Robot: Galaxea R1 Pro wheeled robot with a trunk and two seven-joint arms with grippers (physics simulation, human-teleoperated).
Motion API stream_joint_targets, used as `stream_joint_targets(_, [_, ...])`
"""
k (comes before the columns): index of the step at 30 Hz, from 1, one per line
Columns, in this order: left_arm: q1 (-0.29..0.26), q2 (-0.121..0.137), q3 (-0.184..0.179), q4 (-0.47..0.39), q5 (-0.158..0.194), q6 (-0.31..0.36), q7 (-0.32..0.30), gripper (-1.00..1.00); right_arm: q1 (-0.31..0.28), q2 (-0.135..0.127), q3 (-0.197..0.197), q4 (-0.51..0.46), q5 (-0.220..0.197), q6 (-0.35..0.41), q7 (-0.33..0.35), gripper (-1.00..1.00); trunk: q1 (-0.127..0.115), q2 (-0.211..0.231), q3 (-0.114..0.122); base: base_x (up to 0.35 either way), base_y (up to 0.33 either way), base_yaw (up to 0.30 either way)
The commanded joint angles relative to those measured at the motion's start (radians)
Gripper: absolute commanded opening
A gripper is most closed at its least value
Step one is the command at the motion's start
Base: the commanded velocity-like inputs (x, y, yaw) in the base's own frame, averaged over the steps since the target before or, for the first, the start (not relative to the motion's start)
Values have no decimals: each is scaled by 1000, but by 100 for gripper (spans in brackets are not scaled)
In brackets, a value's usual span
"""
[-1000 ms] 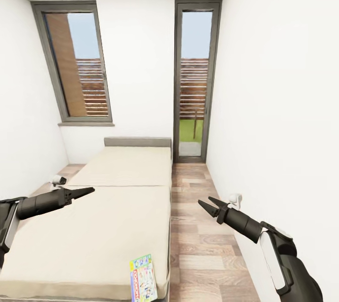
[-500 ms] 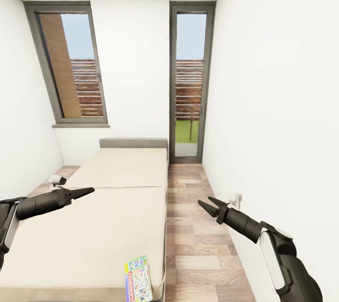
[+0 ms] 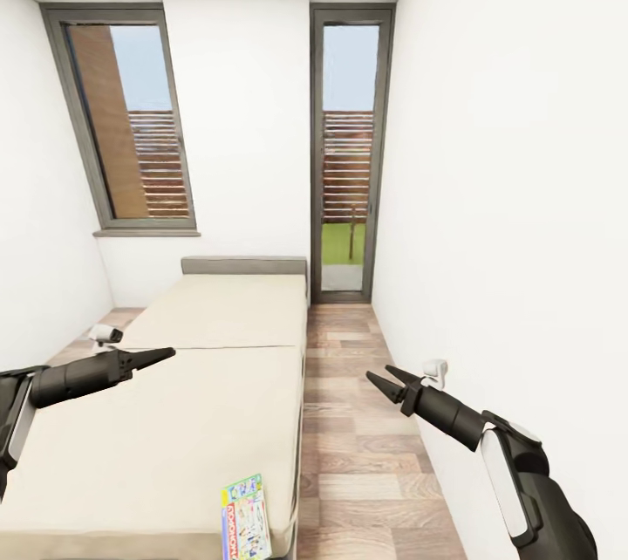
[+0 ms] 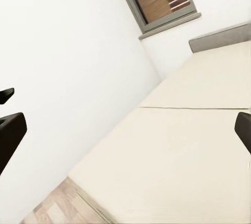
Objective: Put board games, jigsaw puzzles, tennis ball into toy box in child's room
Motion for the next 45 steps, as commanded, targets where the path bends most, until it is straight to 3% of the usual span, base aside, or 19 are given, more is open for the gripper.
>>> stream_joint_targets(1, [0, 0, 0, 0, -1, 11, -4, 100, -1, -1, -1, 1, -7, 7, 2, 100, 0, -1, 0, 0, -222, 0])
stream_joint_targets(23, [6, 0, 0, 0, -1, 11, -4, 100, -1, -4, -1, 1, -10, 6, 2, 100, 0, -1, 0, 0, -34, 0])
stream_joint_targets(34, [6, -4, -2, 0, -2, 12, -4, 100, -1, -1, -2, 1, -12, 13, -3, 100, 0, -1, 0, -133, 0, 0])
stream_joint_targets(38, [6, -7, -6, 6, -3, 13, -4, 100, -1, 6, -1, 1, -14, 16, -53, 100, 0, -1, 0, -16, 0, 0])
stream_joint_targets(41, [4, -9, -12, 62, -4, 13, -2, 100, -1, 11, 2, 1, -17, 18, -130, 100, 0, -1, 0, -5, 0, 0])
stream_joint_targets(45, [-6, -11, -12, 176, -9, 12, 125, 100, -1, 20, 10, -3, -19, 21, -232, 100, 0, -1, 0, -1, 0, 0])
